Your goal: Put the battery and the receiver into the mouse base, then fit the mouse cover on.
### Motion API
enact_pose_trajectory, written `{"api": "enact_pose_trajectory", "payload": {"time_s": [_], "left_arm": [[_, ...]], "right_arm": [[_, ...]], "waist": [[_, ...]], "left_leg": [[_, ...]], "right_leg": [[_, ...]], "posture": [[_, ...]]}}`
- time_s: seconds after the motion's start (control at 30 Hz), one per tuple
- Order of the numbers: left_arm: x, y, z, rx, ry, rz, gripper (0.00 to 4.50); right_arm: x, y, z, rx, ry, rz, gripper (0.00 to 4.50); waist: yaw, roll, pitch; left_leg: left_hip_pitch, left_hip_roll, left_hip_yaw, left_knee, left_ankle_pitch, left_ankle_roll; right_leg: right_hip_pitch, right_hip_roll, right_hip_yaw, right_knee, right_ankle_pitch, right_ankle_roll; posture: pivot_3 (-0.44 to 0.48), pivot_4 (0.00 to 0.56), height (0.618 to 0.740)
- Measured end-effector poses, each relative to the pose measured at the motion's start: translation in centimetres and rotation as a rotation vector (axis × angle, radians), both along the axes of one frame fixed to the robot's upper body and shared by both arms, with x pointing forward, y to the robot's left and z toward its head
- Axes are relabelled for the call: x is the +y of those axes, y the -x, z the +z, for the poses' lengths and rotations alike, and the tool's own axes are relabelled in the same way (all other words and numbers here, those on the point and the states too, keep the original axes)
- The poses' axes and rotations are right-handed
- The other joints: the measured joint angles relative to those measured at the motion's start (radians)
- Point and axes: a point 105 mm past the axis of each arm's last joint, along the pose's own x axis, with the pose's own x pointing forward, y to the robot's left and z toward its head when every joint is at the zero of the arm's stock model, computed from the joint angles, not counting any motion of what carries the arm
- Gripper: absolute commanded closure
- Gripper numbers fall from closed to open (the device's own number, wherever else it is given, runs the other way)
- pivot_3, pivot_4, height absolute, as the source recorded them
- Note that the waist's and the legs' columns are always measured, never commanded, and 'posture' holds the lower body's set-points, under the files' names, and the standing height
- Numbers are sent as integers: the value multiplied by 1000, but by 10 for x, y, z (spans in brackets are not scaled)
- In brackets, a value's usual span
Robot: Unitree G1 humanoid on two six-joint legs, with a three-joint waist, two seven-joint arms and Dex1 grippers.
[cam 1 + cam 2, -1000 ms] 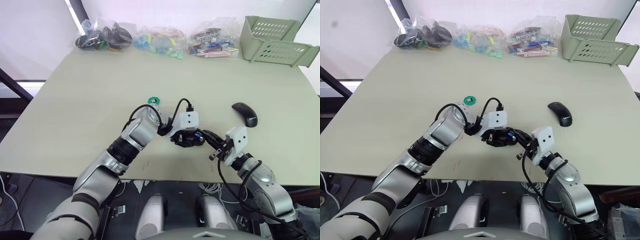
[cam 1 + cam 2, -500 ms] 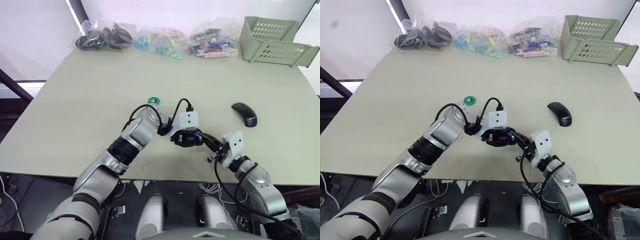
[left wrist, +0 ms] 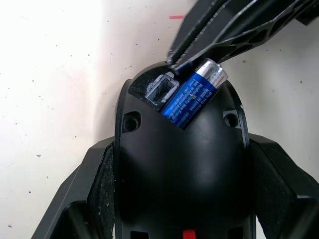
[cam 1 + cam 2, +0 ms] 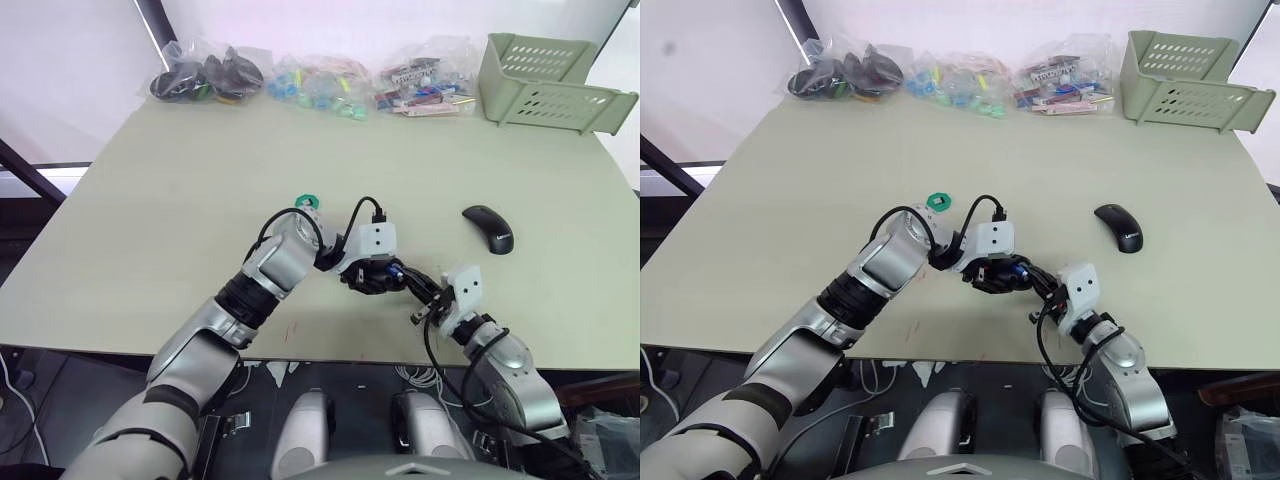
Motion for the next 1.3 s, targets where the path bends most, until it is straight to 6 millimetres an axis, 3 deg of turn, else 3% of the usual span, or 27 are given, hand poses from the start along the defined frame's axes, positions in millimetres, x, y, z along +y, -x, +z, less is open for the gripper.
{"api": "enact_pose_trajectory", "payload": {"time_s": [0.37,1.3], "left_arm": [[-1,0,0,0,2,-1,1579],[-1,0,-1,8,2,9,1579]], "right_arm": [[-6,-5,22,-39,-92,-21,4416],[9,-1,3,-12,-25,34,4416]], "waist": [[1,0,0],[1,0,-1]], "left_leg": [[0,0,0,0,0,0],[1,0,0,0,0,0]], "right_leg": [[0,0,0,0,0,0],[1,0,0,0,0,0]], "posture": [[0,150,740],[0,150,740]]}}
